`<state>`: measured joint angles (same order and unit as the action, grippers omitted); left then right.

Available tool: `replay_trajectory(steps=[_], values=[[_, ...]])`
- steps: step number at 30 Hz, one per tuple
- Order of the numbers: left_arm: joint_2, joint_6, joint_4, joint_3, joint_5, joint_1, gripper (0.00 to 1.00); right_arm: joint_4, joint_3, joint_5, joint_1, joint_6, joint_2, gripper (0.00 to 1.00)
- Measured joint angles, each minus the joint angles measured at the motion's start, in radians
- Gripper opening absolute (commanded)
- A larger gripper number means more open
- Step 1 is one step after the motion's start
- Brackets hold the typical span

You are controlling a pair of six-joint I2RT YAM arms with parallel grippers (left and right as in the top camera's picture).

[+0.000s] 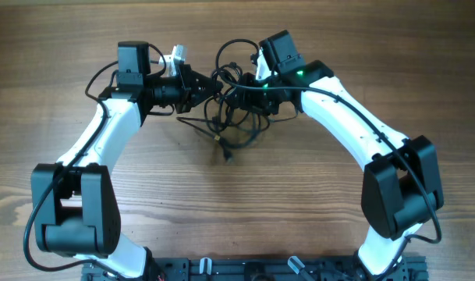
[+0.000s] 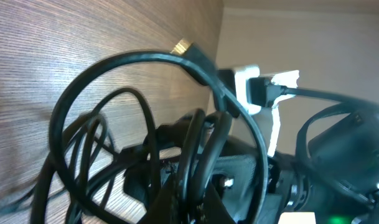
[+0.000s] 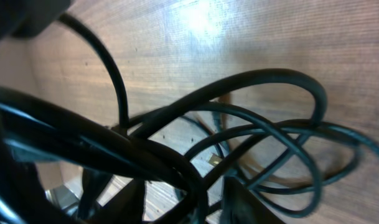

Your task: Untangle cables

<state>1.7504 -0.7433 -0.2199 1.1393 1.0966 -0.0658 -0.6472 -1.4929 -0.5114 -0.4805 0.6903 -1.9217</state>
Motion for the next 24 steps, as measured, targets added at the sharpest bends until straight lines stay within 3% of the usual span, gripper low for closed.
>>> replay_trajectory(steps=[3, 4, 8, 14, 19, 24], values=[[0.0, -0.011, 0.012, 0.0, 0.0, 0.0, 0.04, -0.018, 0.0, -0.001, -0.011, -0.009, 0.0, 0.09], [0.0, -0.014, 0.019, 0.0, 0.0, 0.0, 0.04, -0.036, 0.0, -0.006, -0.016, -0.02, 0.0, 0.06], [0.0, -0.018, 0.009, 0.0, -0.012, 0.002, 0.04, -0.053, 0.0, -0.142, -0.015, -0.114, -0.006, 0.05], [-0.002, -0.011, -0.134, -0.001, -0.121, 0.007, 0.04, -0.101, 0.0, -0.401, 0.001, -0.328, -0.003, 0.05], [-0.011, 0.051, -0.232, 0.0, -0.224, 0.008, 0.04, -0.106, 0.011, -0.491, 0.035, -0.392, 0.074, 0.04], [-0.031, 0.082, -0.252, 0.01, -0.229, -0.006, 0.04, -0.097, 0.013, -0.52, 0.103, -0.405, 0.148, 0.04]])
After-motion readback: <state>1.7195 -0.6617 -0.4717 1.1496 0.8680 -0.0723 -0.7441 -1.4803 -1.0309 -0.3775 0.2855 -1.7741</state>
